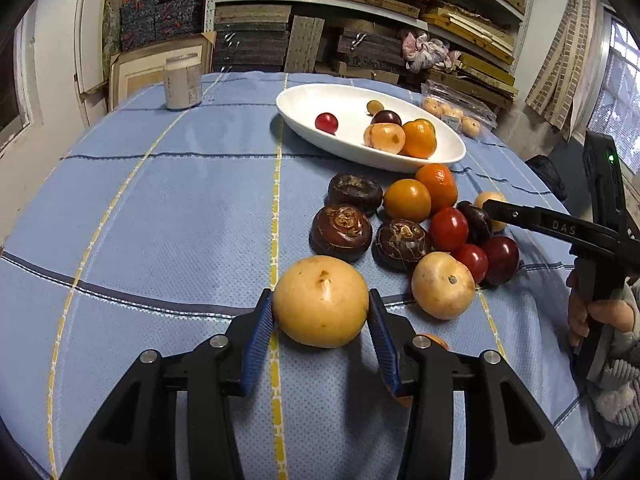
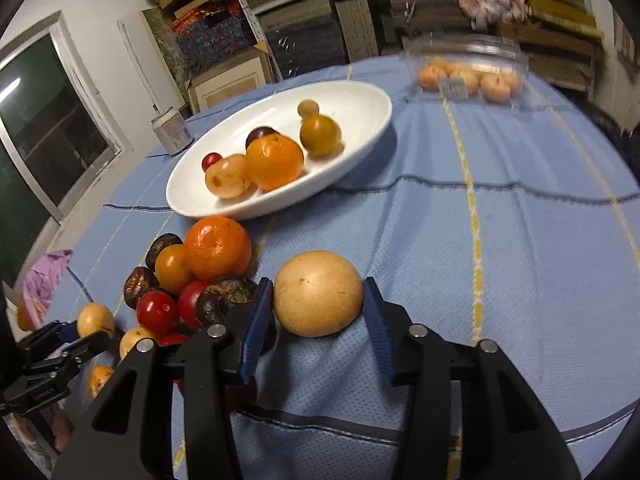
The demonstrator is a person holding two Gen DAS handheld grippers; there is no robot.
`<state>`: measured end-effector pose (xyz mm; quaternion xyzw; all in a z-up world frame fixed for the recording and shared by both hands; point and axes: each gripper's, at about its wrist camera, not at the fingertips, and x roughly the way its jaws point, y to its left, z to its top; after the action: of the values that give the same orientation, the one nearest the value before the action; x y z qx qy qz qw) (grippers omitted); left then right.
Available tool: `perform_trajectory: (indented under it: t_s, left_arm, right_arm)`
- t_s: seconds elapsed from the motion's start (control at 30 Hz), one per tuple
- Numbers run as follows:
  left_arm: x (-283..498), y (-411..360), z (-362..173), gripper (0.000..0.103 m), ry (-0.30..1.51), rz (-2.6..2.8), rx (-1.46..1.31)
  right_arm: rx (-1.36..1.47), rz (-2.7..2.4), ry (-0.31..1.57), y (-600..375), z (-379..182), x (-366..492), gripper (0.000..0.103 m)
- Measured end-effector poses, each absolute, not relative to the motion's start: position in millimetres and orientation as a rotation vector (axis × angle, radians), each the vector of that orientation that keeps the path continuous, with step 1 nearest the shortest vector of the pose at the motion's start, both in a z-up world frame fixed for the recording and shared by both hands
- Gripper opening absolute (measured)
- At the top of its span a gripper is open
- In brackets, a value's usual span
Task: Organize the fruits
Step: 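Carry both fruits over the white bowl and open both tools to release them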
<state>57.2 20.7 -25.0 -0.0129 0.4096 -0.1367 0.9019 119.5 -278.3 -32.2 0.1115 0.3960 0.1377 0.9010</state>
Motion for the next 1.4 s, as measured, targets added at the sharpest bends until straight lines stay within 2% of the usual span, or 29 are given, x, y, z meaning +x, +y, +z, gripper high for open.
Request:
perform_trajectory:
  t_s: [0.1,0.23,0.47,0.57,0.73,1.0,1.07,1.2,1.3,1.33,1.37,1.4]
  left_arm:
    - [70.8,19.9,-13.7,0.047,0.834,-0.296,-0.032]
    - [101.8,16.9,19.8,0.047,0.769,-0.282,-0.003]
    - [194.8,-5.8,66.3,0.047,0.682,-0.267,-0.003]
    - [231.3,-13.8,59.4,0.047,0.695,-0.264,-0.016]
    - [280.9,-20.0,26.5,0.047,0.761,-0.243,-0.044]
    - [301.8,-24.2,0.4,0.047,0.808,-0.243,-0.041]
    - [302.2,-26.5,-2.1,0.047,0.815,-0.248,-0.029]
    - [294.8,-20.5,5.3,0.052,0.784,-0.244,-0.038]
    - [281.0,-10.7,21.0,0.055,0.751,-0.248,-0.060]
    - [272.0,-4.5,29.6,0.059,0.730,-0.249,-0.078]
    - [261.3,2.9,38.1,0.062,0.709,-0.246,-0.102]
    - [251.3,9.3,45.3,0.069,0.692,-0.238,-0.121]
  right_arm:
    - [0.276,0.287,0.786,-286.8,-24.5,116.4,0.045]
    - [0.355,0.299,0.696,-304.6,12.0,120.1,0.045]
    - [0.370,0.289,0.566,-306.9,80.0,183.1,0.045]
    - [0.380,0.290,0.587,-299.5,75.2,220.6,0.045]
    - [0.330,0.270,0.696,-282.0,34.1,276.6,0.045]
    - [0.243,0.259,0.779,-261.9,0.3,303.5,0.045]
    - [0.247,0.267,0.782,-261.4,-2.2,304.0,0.049]
    - [0.287,0.264,0.729,-269.1,11.2,291.0,0.050]
    - [0.350,0.310,0.570,-279.1,65.4,249.9,0.052]
    - [0.354,0.330,0.518,-280.5,82.5,233.7,0.055]
    - [0.347,0.365,0.424,-278.9,109.1,206.8,0.069]
    - [0.335,0.382,0.368,-277.3,122.7,188.8,0.076]
